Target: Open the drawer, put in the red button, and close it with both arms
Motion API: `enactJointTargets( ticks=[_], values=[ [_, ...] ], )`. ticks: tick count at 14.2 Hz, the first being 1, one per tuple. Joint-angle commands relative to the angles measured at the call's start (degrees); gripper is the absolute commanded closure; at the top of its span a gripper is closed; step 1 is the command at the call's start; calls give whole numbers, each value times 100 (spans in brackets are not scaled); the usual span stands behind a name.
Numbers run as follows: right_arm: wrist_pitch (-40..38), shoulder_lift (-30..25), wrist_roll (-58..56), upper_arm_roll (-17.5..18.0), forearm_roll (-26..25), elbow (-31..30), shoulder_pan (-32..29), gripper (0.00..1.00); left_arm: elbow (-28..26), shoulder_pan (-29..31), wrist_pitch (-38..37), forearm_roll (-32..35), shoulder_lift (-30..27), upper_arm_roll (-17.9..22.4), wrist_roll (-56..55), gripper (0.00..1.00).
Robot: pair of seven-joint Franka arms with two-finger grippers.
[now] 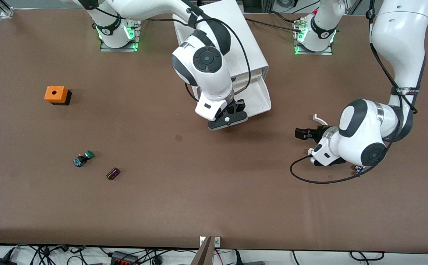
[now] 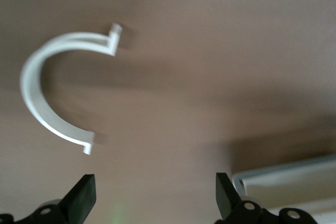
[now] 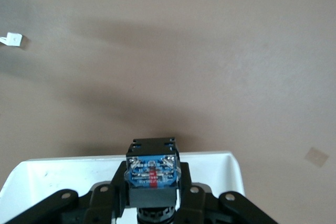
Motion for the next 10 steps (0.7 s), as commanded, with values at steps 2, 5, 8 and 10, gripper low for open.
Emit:
enactJointTargets(
  ticks=[2,5,8,10],
  values=[
    [15,244,373,21,-32,140,210,100,-726,237,863,231,-507,-61,-47,0],
    [-3,306,409,21,-32,140,280,100,-1509,228,1584,240,-841,-69,-38,0],
    [-20,368,409,21,-32,140,315,100,-1731,228,1859,231,-842,-69,-38,0],
    [-82,386,417,12,-32,131,359,100,-1731,245,1859,231,-842,-78,-47,0]
  ],
)
